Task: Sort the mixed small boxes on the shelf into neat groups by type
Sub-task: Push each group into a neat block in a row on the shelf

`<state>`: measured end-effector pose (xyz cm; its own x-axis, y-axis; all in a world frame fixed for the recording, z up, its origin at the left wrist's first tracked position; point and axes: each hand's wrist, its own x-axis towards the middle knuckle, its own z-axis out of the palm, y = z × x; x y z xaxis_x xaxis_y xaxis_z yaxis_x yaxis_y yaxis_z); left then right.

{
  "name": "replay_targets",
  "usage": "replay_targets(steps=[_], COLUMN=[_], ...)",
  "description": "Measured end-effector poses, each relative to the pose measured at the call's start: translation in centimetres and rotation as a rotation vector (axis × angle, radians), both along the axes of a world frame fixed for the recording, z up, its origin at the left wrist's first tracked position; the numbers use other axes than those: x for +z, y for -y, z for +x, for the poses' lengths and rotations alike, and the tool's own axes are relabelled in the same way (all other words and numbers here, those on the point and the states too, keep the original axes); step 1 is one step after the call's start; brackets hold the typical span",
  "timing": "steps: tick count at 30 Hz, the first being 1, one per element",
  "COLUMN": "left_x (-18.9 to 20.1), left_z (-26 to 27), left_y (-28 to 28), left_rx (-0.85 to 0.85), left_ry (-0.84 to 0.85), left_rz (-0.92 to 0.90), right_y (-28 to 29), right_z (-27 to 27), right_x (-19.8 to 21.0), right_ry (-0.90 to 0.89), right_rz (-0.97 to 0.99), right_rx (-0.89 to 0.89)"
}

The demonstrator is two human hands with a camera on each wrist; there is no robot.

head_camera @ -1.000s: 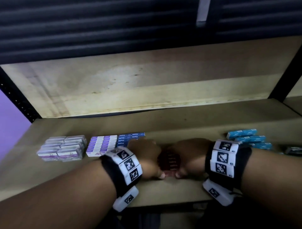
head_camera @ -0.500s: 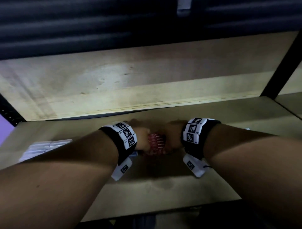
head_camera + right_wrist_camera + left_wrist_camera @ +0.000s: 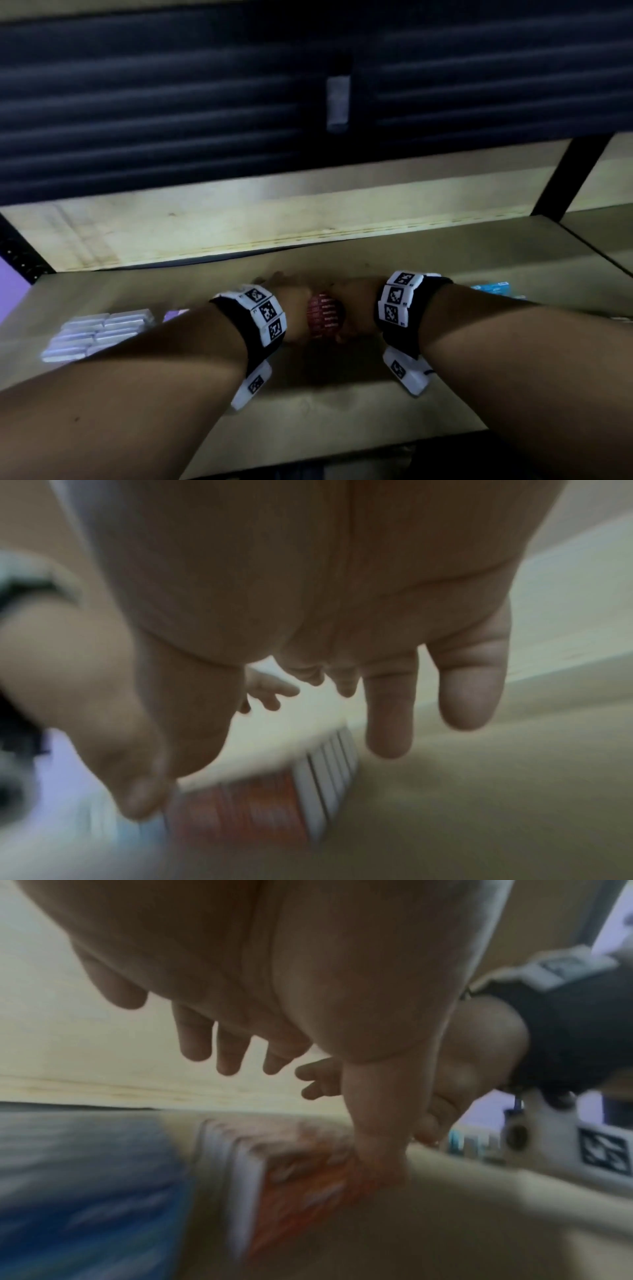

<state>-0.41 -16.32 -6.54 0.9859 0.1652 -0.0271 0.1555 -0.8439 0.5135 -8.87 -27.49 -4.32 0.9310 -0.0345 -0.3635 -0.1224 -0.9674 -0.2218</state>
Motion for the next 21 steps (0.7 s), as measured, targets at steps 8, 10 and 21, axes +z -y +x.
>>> replay_targets(steps=[8, 10, 21], left_x=[5.1, 5.4, 3.1], left_z=[-2.5, -4.1, -8.9], left_y=[-2.6, -0.6, 10.7], left_rx=[-1.071, -1.129, -1.175], left_ry=[0.002, 0.059, -0.155], left_rz=[0.576, 0.51, 0.107], right_y=[3.9, 6.8, 20.7], right_z=[-6.3, -8.5, -14.7], right_x=[4.5, 5.8, 7.1], right_ry=[0.17, 0.154, -0.067], right_rz=[-0.002, -0.068, -0.279], right_rx=[-0.006, -0.054, -0.364])
